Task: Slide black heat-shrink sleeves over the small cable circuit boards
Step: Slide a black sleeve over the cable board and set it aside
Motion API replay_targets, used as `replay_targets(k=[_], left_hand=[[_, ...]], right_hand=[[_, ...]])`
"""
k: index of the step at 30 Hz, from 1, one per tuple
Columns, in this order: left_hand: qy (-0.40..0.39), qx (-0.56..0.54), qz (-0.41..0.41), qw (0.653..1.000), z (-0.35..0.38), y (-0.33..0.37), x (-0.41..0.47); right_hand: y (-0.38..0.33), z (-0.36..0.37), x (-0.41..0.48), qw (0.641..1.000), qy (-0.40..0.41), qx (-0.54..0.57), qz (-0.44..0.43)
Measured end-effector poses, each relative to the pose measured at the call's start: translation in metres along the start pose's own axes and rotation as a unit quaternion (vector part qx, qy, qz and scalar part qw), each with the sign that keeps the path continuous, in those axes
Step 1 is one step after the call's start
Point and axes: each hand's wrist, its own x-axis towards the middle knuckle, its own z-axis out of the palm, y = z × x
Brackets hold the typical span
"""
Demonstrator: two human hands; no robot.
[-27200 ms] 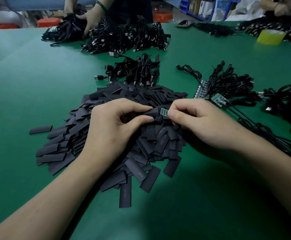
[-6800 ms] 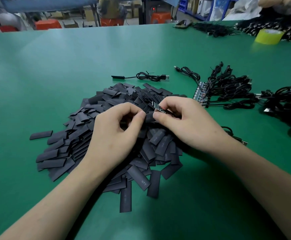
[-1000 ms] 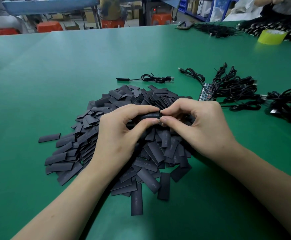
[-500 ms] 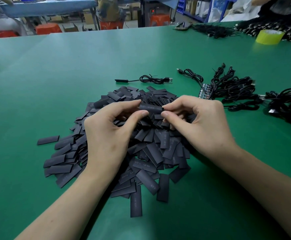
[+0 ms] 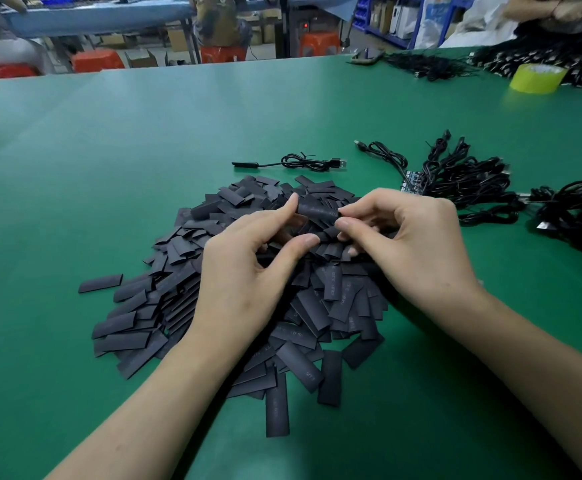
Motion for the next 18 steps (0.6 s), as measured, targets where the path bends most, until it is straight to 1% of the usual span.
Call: replay_targets(k=[5,9,12,15,16,18], left_hand=[[-0.021,0.036,0.013,0.999,0.000,-0.001,-0.001],[-0.030,0.042,0.016,0.999,0.002,-0.003,0.000],[-0.038,0.048,0.019,0.998,0.002,-0.004,0.000],[-0.043,0.058,0.028,0.997,0.002,-0.005,0.000],[-0.046,0.061,0.030,0.997,0.002,-0.005,0.001],[-0.051,0.063,0.033,0.996,0.002,-0.005,0.001]], right_hand=[[-0.007,-0.026,0.026,0.989,0.019,-0.146,-0.013],[-0.021,-0.030,0.086,0.964,-0.013,-0.261,-0.054],[-0.023,-0.008,0.149,0.933,-0.038,-0.346,-0.095],[-0.017,0.030,0.194,0.908,-0.086,-0.393,-0.113],[-0.015,0.044,0.201,0.905,-0.106,-0.397,-0.108],[-0.009,0.070,0.207,0.910,-0.140,-0.381,-0.085]])
